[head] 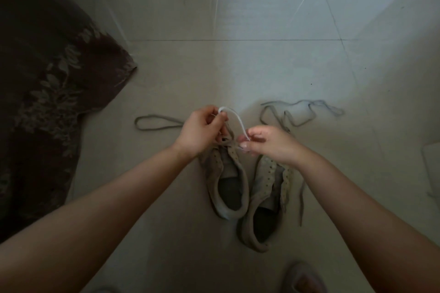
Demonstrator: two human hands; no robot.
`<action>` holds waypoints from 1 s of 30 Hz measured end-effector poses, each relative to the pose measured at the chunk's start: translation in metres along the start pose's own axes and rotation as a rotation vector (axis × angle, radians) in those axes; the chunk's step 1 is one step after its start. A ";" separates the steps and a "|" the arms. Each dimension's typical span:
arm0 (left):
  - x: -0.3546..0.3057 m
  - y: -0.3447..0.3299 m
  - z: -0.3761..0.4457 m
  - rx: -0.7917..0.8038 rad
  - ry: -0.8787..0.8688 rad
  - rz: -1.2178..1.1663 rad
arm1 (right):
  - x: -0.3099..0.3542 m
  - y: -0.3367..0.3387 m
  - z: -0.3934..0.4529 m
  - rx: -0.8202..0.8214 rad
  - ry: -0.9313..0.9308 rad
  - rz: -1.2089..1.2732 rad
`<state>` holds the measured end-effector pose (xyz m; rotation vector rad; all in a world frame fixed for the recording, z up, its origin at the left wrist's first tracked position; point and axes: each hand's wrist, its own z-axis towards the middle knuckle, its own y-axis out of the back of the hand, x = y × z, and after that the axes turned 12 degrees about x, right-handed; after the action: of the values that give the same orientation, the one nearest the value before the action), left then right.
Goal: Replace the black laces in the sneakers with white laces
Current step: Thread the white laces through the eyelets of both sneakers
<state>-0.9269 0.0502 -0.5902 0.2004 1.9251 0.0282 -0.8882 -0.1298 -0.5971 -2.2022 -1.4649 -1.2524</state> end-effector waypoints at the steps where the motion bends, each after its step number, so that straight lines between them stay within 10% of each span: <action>1: -0.001 0.003 0.002 -0.029 -0.006 -0.017 | -0.004 0.000 0.000 -0.014 -0.003 -0.089; 9: 0.025 0.012 0.004 -0.227 0.061 0.219 | -0.003 -0.002 -0.004 -0.044 -0.051 -0.225; 16: 0.040 -0.028 -0.038 -0.291 -0.246 0.842 | 0.004 -0.014 0.005 -0.114 0.042 0.839; 23: 0.041 -0.037 -0.033 -0.082 0.190 0.733 | 0.008 -0.025 0.009 -0.199 -0.115 0.070; 30: 0.044 -0.043 -0.024 0.003 0.331 0.478 | -0.005 -0.026 0.010 -0.125 -0.112 0.277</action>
<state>-0.9694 0.0159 -0.6271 0.6900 2.1620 0.3980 -0.9054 -0.1152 -0.6138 -2.4900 -1.0927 -1.1726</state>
